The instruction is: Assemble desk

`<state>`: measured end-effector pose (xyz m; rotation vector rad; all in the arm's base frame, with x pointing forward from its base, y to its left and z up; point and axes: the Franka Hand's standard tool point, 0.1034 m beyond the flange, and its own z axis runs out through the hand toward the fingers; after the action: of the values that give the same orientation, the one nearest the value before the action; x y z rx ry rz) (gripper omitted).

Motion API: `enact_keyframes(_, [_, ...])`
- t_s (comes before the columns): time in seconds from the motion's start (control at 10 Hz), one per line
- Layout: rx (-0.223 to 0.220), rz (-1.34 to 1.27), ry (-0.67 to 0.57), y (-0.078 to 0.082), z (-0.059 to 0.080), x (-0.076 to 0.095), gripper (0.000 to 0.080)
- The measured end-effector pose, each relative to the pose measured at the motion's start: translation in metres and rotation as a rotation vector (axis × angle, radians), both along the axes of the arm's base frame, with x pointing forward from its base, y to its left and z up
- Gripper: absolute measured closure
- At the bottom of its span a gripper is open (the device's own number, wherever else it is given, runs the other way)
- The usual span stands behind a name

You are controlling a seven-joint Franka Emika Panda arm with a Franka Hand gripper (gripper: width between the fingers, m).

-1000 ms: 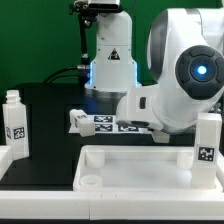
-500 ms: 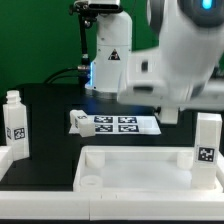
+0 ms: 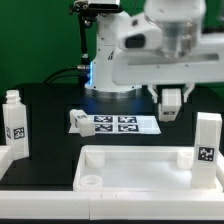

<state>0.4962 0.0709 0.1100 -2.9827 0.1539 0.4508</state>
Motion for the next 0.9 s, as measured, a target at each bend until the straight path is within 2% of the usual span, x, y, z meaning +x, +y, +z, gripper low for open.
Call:
enact_keyframes(0.1, [0.077,-0.045,-0.069,-0.018,0.024,0.022,0.0515])
enact_keyframes(0.2, [0.082,-0.052,-0.151,-0.035,0.040,0.040,0.0515])
enact_keyframes(0.3, [0.060,-0.050,-0.259,-0.044,0.047,0.053,0.0515])
enact_keyframes(0.5, [0.015,-0.053,-0.382,-0.043,0.040,0.048,0.0515])
enact_keyframes(0.7, [-0.033,-0.059,-0.514,-0.052,0.040,0.056,0.0514])
enact_keyframes(0.8, [-0.032,-0.002,-0.578,-0.065,0.045,0.067,0.0514])
enact_keyframes(0.9, [-0.048,0.040,-0.652,-0.084,0.051,0.088,0.0514])
